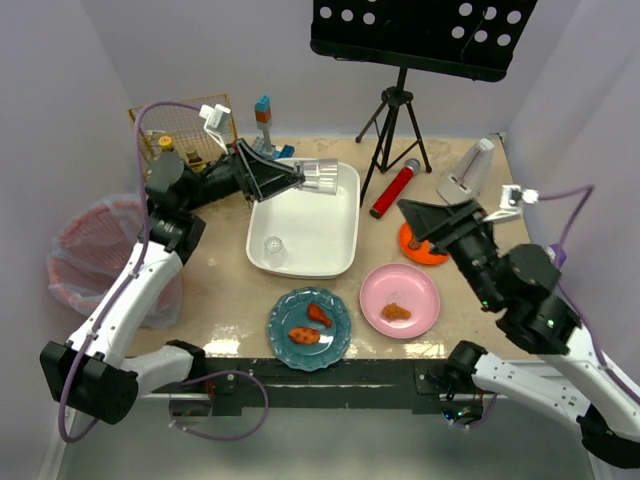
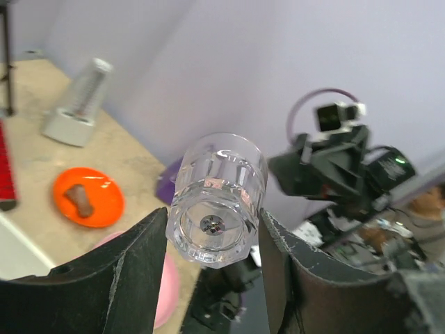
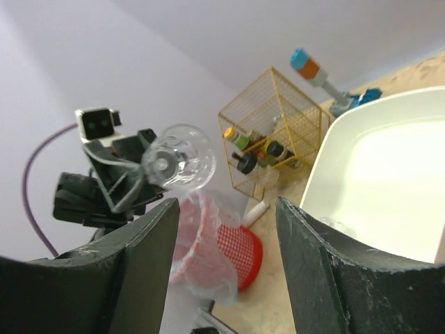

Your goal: Clear the kitchen counter

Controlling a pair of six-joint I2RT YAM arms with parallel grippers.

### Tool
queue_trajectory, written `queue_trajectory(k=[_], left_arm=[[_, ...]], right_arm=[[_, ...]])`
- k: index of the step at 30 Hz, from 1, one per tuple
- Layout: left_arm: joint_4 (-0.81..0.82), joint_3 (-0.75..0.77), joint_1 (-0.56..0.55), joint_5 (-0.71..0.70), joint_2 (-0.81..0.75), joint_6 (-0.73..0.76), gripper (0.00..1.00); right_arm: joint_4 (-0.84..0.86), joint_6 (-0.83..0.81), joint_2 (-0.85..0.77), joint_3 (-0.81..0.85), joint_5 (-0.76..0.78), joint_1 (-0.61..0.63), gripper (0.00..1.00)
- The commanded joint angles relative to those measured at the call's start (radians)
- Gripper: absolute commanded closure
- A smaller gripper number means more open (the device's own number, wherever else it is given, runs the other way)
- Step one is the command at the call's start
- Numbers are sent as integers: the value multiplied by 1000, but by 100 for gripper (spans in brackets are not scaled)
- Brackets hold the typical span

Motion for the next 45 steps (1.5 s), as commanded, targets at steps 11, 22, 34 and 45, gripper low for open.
queue_trajectory(k=[11,22,34,45], left_arm=[[-804,192,-184,-620,274,795,100],[-870,166,-278,-915,384,870,100],[-927,196,-352,-1011,476,875,100],[-1008,249,-401,-1022,574,887,100]], right_arm=[[-234,64,-129,-12,196,-2,37],[-200,50,-72,-38,173,-2,37],[-182,41,-53,-67,148,-2,37],[-179,47,-55,-83,143,-2,37]])
